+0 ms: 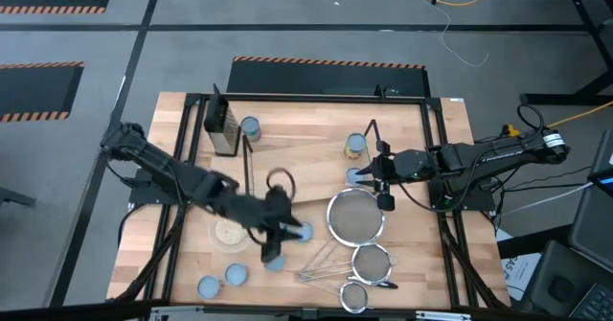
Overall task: Pick and place cans onto a shelf
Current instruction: Put the small red can on the shelf
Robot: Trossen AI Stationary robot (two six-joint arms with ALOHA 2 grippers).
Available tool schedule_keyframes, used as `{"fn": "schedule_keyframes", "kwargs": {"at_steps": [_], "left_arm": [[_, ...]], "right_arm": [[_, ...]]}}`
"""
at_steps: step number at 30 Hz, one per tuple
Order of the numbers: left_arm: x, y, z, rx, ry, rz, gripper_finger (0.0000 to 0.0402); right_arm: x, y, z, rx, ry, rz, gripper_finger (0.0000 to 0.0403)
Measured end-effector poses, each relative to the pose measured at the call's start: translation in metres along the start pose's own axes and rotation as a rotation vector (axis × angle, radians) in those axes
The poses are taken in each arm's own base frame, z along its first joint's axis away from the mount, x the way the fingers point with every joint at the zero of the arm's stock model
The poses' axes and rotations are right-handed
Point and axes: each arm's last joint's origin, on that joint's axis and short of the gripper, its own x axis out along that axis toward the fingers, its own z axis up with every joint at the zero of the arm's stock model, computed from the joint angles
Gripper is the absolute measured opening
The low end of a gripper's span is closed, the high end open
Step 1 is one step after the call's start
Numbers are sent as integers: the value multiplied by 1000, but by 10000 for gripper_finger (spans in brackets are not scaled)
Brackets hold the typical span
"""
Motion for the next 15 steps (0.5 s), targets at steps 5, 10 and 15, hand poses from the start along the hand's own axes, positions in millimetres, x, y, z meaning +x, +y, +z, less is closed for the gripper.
{"fn": "schedule_keyframes", "kwargs": {"at_steps": [5, 10, 15], "left_arm": [[22, -19, -24, -193, 165, -40, 134], [42, -30, -50, -418, 320, -47, 134], [60, -33, -70, -571, 460, -24, 134]], "right_arm": [[0, 0, 0, 18, 2, 14, 113], [0, 1, 0, -2, 2, 27, 113], [0, 1, 0, -37, 3, 27, 113]]}}
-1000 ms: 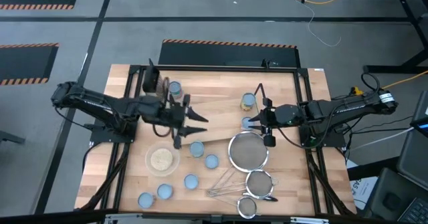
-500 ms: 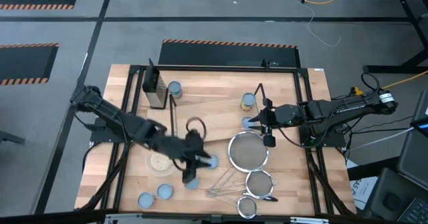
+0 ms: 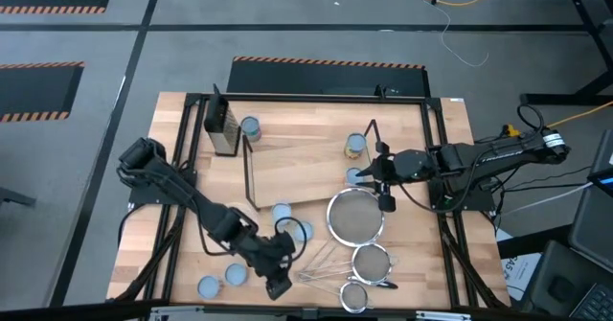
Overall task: Pick and place cans onto a shelf
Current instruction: Put the small red can on the shelf
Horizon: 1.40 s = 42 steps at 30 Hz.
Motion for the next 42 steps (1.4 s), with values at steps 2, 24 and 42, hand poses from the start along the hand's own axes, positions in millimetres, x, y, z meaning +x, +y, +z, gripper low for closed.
{"fn": "schedule_keyframes", "kwargs": {"at_steps": [2, 24, 42], "left_arm": [[7, 3, 0, -17, 19, 17, 134], [27, 30, -1, 7, -14, 266, 134], [55, 42, -12, 48, 5, 335, 134]], "right_arm": [[0, 0, 0, -21, 0, 0, 113], [0, 0, -1, -21, 7, 0, 113], [0, 0, -1, -19, 11, -1, 113]]}}
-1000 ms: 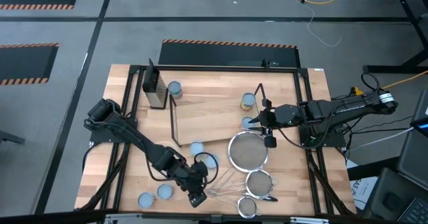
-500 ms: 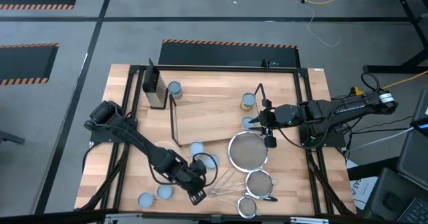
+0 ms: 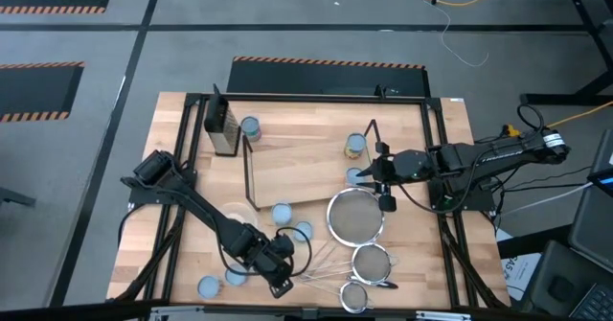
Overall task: Pick and place cans onto a shelf
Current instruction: Put the small red can on the shelf
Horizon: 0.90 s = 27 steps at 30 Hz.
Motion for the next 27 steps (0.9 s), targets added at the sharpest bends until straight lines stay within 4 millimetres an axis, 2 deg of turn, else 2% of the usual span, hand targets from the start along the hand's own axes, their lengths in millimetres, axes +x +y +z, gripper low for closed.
{"fn": "schedule_keyframes", "kwargs": {"at_steps": [7, 15, 27], "left_arm": [[14, 3, -1, 1, 10, 30, 134], [16, 3, -1, 2, 8, 38, 129], [17, 4, -1, 2, 6, 44, 74]], "right_arm": [[0, 0, 0, 0, -1, 0, 113], [0, 0, 0, 0, 0, -1, 113], [0, 0, 0, 0, -1, 0, 113]]}}
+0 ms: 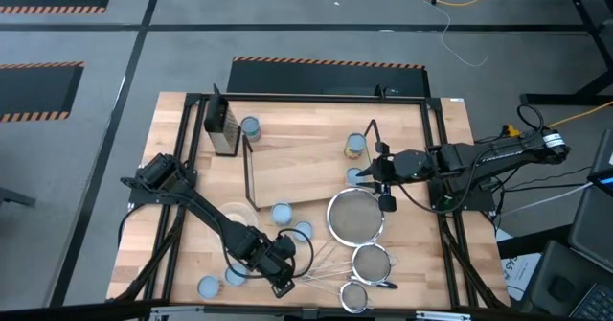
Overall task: Pick and place cans onto a shelf
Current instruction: Put the small red can on the shelf
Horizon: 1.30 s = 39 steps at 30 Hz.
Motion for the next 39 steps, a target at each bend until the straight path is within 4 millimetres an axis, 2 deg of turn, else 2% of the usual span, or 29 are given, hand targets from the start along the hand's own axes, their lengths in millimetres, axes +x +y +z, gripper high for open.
{"fn": "schedule_keyframes", "kwargs": {"at_steps": [11, 23, 32, 39], "left_arm": [[0, 0, 0, -1, 0, 1, 6], [0, -1, 1, 6, -2, -3, 3], [-13, -14, 6, 77, -16, -41, 1], [-17, -18, 15, 96, -28, -57, 1]], "right_arm": [[0, 0, 0, 0, 0, 0, 113], [0, 0, 0, 0, 0, 0, 113], [0, 0, 0, 0, 0, 0, 113], [0, 0, 0, 0, 0, -1, 113]]}}
